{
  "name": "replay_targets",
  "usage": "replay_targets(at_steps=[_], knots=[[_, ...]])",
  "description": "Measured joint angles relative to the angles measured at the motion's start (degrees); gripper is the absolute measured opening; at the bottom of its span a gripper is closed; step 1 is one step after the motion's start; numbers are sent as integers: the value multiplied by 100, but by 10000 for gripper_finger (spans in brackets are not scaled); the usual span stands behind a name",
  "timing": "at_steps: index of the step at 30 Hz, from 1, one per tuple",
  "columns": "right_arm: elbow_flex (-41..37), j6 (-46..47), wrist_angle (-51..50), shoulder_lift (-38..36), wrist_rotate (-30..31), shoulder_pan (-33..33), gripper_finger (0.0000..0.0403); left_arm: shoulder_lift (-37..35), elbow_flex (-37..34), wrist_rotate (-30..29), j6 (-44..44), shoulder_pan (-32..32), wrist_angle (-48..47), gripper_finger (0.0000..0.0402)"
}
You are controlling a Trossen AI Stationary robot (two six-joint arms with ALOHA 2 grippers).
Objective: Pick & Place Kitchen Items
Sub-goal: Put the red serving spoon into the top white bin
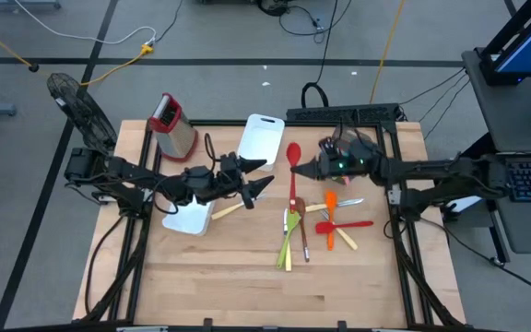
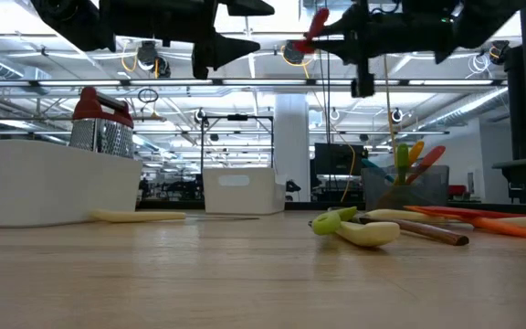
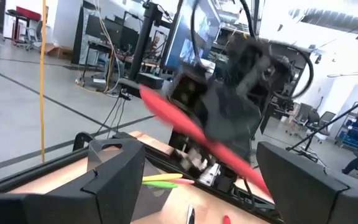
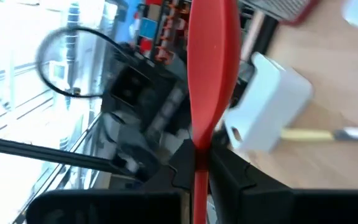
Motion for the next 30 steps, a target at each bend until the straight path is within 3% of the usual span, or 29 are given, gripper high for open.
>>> replay_targets(at_steps=[7,19,30], knots=[[945,-506,-236,564,-897,-564,17,0,0,0,-29,3,4,310],[1352,-1272,-290,1086,-1332,-585,17,0,0,7,-569,3,0,310],[1354,-1658,-194,1078,-1131,-585,17,0,0,0,-2834,133,-11,310]])
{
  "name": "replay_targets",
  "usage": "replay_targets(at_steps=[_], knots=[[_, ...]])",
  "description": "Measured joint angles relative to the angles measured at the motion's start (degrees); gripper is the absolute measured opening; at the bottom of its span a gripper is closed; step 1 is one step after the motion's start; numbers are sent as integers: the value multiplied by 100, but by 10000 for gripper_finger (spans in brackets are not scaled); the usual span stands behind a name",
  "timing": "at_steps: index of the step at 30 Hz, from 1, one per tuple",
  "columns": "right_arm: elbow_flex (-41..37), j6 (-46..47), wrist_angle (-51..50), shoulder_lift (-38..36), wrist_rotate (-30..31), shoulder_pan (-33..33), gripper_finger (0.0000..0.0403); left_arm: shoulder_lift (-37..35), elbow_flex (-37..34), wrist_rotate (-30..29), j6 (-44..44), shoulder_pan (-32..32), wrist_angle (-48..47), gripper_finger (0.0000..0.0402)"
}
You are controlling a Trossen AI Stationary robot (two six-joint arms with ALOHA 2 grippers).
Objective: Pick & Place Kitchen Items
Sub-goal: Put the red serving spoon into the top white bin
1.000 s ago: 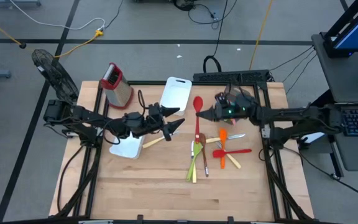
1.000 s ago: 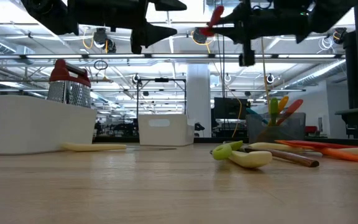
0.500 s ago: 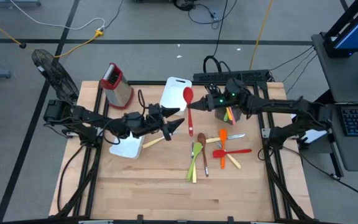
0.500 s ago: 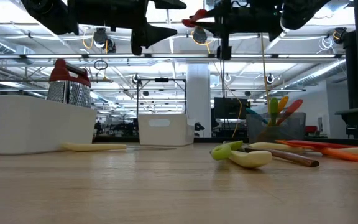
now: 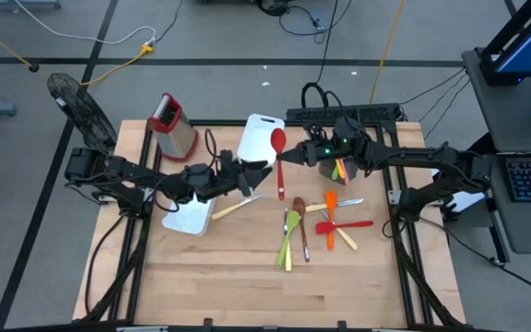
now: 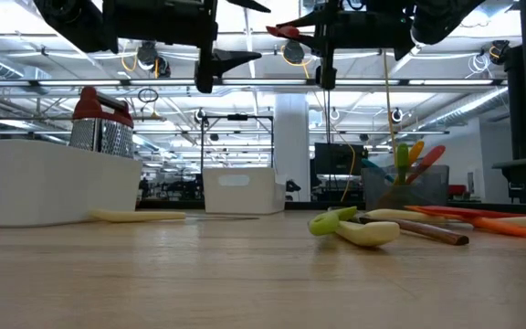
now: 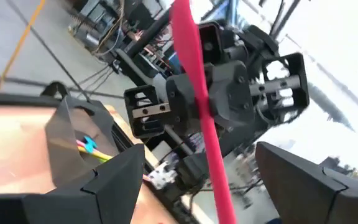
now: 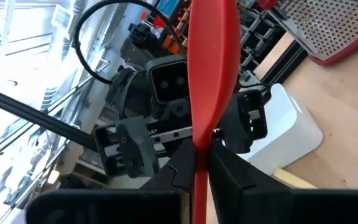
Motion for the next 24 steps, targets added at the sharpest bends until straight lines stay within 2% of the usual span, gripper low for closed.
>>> replay_targets(at_steps=[3,9,13,24], knots=[[0,-60,-9,4,130,0,17,0,0,-119,-330,26,0,310],[0,-128,-12,2,308,2,17,0,0,-794,-928,16,-44,310],[0,-130,-11,2,561,2,17,0,0,-744,-888,-4,-44,310],[0,-114,-11,2,577,2,17,0,2,-667,-1071,-253,-43,310]])
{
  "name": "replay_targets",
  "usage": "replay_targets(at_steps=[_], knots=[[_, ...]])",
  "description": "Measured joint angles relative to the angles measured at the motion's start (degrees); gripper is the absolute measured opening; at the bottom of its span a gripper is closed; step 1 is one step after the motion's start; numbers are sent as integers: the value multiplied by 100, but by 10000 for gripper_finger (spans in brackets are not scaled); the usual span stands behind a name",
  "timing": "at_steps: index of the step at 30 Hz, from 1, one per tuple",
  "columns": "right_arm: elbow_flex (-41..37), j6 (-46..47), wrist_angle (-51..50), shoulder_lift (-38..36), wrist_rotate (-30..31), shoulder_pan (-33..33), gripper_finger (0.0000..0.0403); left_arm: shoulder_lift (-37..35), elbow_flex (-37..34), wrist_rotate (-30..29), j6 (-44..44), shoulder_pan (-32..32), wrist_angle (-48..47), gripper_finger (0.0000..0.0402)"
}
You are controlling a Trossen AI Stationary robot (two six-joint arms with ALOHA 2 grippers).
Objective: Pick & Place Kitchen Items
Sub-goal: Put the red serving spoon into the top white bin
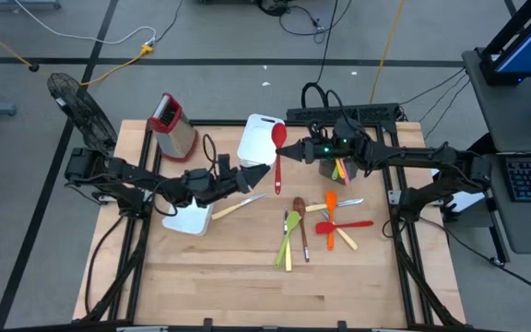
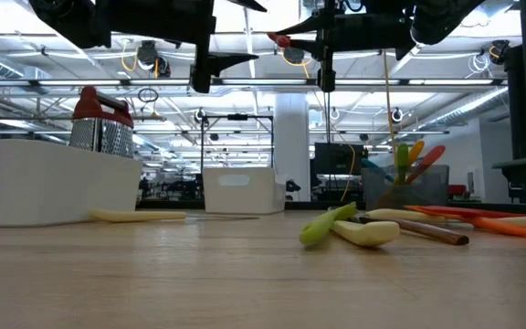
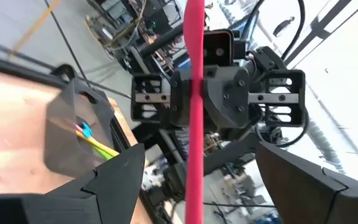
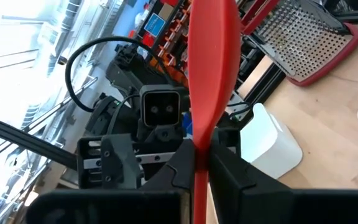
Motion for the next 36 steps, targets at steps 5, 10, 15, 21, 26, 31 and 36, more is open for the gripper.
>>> replay_targets(at_steps=[5,10,15,21,26,31,36], knots=[[0,97,51,100,7,37,17,149,478,326,-297,89,-664,310],[-4,90,104,92,-3,116,18,229,1187,777,-231,274,-2044,310],[-4,102,144,101,-12,116,18,221,1571,1222,-217,371,-3014,310],[-4,122,214,101,-27,192,18,221,1622,1548,-324,377,-3281,310],[-4,133,212,101,-17,186,18,221,1622,1579,-355,389,-3342,310],[-4,135,192,101,-37,190,18,221,1622,1581,-427,399,-3531,272],[-4,133,179,101,-25,190,18,221,1622,1611,-407,422,-3537,155]])
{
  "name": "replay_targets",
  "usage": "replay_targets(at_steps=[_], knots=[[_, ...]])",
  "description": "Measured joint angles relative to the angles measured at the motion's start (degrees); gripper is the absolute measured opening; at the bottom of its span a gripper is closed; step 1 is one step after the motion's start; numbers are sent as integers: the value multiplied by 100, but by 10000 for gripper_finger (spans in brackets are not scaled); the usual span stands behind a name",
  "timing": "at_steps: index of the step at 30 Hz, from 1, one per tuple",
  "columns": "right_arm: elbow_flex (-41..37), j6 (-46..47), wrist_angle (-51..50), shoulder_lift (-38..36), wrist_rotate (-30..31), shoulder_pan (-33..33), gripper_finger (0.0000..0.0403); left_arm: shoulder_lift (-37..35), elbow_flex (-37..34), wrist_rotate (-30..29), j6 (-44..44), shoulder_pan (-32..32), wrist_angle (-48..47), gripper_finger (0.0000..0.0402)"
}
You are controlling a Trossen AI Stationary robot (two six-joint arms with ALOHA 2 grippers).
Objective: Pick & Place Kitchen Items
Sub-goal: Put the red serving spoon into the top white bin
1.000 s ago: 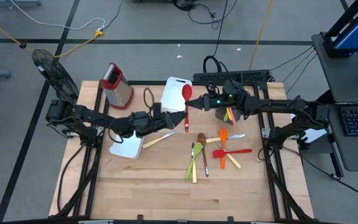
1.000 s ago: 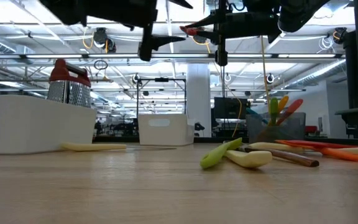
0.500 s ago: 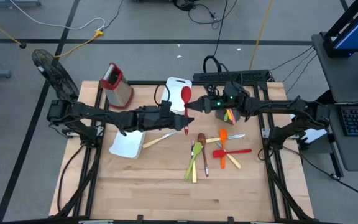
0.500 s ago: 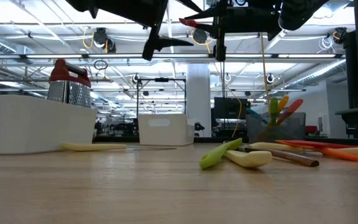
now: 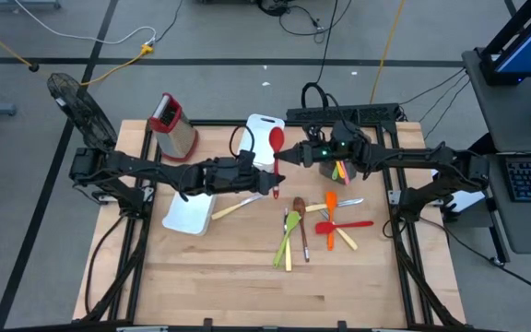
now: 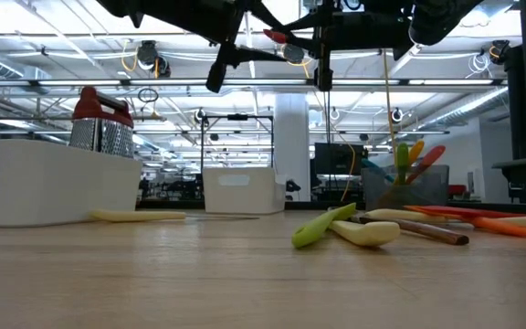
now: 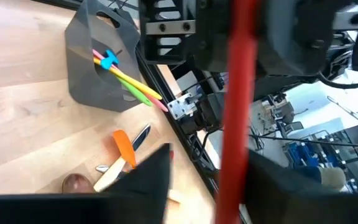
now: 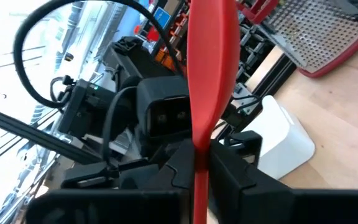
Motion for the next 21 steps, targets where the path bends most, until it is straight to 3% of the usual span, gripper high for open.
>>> replay_targets(at_steps=[3,5,9,15,21], knots=[[0,-11,-32,2,15,0,18,0,0,76,156,14,33,60],[0,-18,-41,2,-3,0,18,-2,4,205,296,18,44,24],[0,-88,-35,2,-5,2,24,-2,4,461,200,99,39,34],[0,-172,-57,2,-182,-24,64,-12,9,792,115,281,-143,24],[0,-311,-714,4,-340,-50,103,-35,9,1151,-114,532,-790,24]])
